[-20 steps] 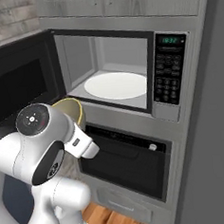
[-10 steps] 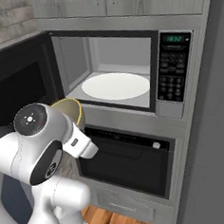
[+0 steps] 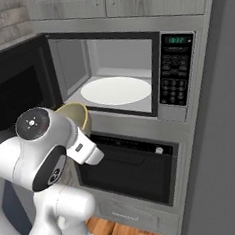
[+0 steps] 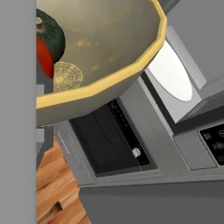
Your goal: Place the bowl containing the tomato and squash in the microwave. Close the microwave door and press the start button to microwave the meal.
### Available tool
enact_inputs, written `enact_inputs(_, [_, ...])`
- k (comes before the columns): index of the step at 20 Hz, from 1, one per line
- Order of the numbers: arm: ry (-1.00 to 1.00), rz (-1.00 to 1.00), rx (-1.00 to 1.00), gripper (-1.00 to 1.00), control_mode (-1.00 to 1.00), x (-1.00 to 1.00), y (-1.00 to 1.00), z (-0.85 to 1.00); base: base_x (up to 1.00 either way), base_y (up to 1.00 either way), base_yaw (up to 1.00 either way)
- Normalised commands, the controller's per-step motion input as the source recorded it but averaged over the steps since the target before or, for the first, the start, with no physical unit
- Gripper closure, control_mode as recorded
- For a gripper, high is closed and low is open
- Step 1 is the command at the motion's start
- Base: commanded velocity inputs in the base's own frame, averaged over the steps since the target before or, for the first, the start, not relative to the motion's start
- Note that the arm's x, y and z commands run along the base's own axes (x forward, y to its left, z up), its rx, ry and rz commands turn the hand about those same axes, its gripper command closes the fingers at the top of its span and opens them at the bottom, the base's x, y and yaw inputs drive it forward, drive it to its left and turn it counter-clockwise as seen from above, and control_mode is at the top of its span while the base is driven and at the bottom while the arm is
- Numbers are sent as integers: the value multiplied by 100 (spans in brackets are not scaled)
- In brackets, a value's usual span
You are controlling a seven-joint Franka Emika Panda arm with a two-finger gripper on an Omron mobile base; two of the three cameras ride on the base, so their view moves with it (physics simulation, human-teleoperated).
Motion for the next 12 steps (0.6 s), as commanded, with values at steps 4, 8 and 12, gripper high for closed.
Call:
enact_inputs(4, [0, 0, 0, 100, -100, 4, -8, 0, 0, 0, 0])
enact_inputs(8, [0, 0, 0, 100, -100, 0, -18, 0, 0, 0, 0])
enact_inputs(12, [0, 0, 0, 100, -100, 0, -4, 0, 0, 0, 0])
